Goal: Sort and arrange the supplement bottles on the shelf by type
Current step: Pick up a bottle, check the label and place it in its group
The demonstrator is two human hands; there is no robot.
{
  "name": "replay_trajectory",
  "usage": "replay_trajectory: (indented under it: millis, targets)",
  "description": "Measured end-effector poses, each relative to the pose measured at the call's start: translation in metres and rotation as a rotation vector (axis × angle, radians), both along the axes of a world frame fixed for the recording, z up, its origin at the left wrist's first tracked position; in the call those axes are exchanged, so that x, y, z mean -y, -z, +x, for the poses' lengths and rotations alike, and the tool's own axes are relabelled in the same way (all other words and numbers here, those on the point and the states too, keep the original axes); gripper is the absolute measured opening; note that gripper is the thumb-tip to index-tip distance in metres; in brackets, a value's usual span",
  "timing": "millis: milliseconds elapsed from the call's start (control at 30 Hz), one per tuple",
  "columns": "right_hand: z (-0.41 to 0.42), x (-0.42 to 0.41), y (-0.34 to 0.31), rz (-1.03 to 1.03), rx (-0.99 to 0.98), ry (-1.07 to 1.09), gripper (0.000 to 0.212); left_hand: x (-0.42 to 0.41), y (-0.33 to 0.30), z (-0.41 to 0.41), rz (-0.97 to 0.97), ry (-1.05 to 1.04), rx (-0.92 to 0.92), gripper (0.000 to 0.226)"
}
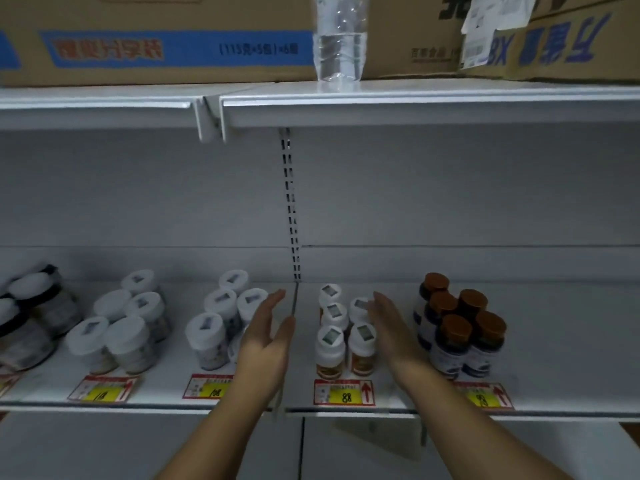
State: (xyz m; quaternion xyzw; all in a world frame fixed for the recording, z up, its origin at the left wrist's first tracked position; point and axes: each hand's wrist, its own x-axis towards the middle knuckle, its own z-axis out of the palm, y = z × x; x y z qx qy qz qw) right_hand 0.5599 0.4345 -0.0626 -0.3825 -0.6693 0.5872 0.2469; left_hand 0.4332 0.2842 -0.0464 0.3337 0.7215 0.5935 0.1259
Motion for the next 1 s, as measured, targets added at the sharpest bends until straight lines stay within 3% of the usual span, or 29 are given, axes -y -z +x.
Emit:
replay_trajectory:
  millis: [167,267,333,400,500,633,800,900,1000]
  targets:
    - [0.005,0.007,-0.011,0.070,-0.073,0.108,0.042,0.006,0.002,-0.008,-0.021,0.060,0.033,0.033]
    - [0.003,0.033,-0.034,0.406,-0.256,0.213,0.033,0.013,0.001,-0.019,0.031,0.061,0.076,0.032]
    - [-0.010,0.065,-0.041,0.569,-0.339,0.132,0.037,0.018,-0.001,-0.024,0.051,0.057,0.074,0.033]
    - [-0.032,0.100,-0.037,0.641,-0.300,-0.030,0.046,0.023,-0.001,-0.030,0.067,0.060,0.077,0.036]
    - [-0.064,0.126,-0.011,0.569,-0.171,-0.140,0.055,0.027,0.001,-0.036,0.081,0.083,0.105,0.039]
    - [-0.090,0.128,0.008,0.225,-0.092,-0.143,0.051,0.028,-0.002,-0.046,0.085,0.125,0.123,0.040]
    - [-0.121,0.123,0.008,0.374,0.079,-0.123,0.041,0.036,-0.018,-0.056,0.141,0.158,0.149,0.032]
    - [-0.133,0.118,0.005,0.428,0.144,-0.134,0.035,0.055,-0.027,-0.084,0.332,-0.026,0.049,0.019]
    - [-0.126,0.114,0.006,0.458,0.126,-0.181,0.036,0.075,-0.011,-0.117,0.261,-0.106,0.053,0.025]
